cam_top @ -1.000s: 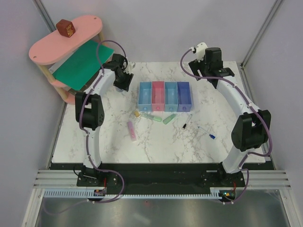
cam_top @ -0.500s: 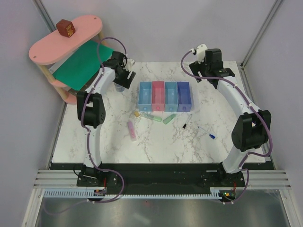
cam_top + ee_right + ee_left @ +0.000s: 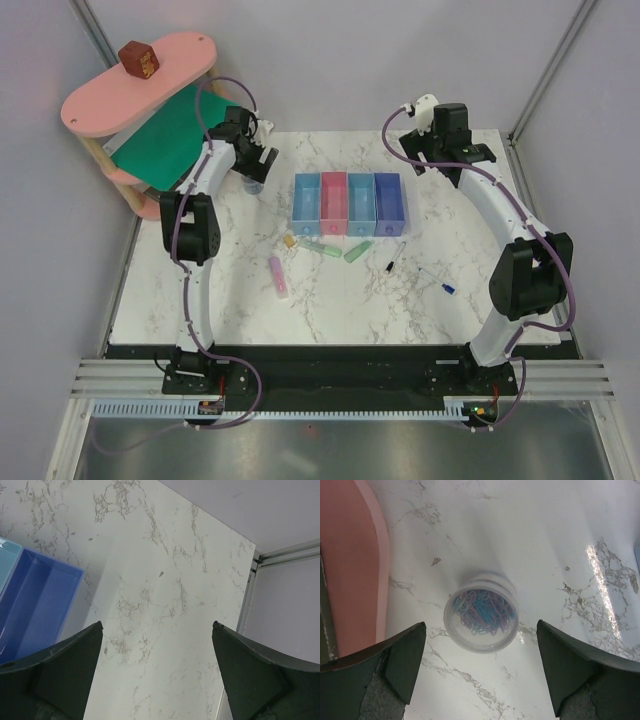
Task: Sort the stationery into containers
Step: Pick up the stationery from the center of the board.
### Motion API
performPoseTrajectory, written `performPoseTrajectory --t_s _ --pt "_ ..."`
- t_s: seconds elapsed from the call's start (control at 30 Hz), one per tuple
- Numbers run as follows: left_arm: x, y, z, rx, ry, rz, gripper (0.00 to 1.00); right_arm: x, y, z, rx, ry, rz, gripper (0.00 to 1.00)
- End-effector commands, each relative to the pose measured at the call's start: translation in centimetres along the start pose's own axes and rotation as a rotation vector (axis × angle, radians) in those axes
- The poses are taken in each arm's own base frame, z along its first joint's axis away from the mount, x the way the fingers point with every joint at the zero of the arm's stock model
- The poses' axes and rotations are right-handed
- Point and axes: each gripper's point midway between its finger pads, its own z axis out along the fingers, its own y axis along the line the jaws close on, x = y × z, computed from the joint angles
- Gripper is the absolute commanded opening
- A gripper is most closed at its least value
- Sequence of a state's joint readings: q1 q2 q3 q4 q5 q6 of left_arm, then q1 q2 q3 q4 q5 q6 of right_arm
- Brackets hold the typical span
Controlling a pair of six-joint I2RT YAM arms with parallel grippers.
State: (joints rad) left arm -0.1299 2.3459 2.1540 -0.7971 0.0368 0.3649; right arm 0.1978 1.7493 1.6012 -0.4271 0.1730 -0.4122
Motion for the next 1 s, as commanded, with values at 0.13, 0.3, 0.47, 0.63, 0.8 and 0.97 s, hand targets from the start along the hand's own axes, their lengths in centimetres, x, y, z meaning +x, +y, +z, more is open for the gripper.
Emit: performPoseTrajectory --t_s 0.13,0.3,0.47,0.63,0.8,0.97 --pt "-0.7 -0.4 2.3 0.044 -0.029 0.084 0.99 -1.5 -0.9 -1.2 0.012 -0.044 0.022 0.98" --pt "-0.2 -0.4 3.1 0.044 -0.013 0.089 0.98 -1.4 -0.9 -1.3 0.012 -0.042 0.026 0.98" --pt "-0.3 -0.2 3.3 0.038 -0.016 0.09 0.9 -1.3 -1.0 -1.4 0.017 -0.041 0.03 0.98" --pt "-0.2 -0.5 3.1 0.051 -0.018 0.083 0.83 -1.3 -1.1 -1.3 0.018 -0.041 0.04 0.98" --pt "-0.1 -1.1 2.6 0.076 -0.022 0.07 0.67 -1.6 -1.2 -1.5 0.022 -0.044 0.041 0.98" --pt "0.7 -1.6 2.0 0.094 -0.007 0.064 0.42 -1.6 -1.2 -1.8 0.018 -0.049 0.05 0.98"
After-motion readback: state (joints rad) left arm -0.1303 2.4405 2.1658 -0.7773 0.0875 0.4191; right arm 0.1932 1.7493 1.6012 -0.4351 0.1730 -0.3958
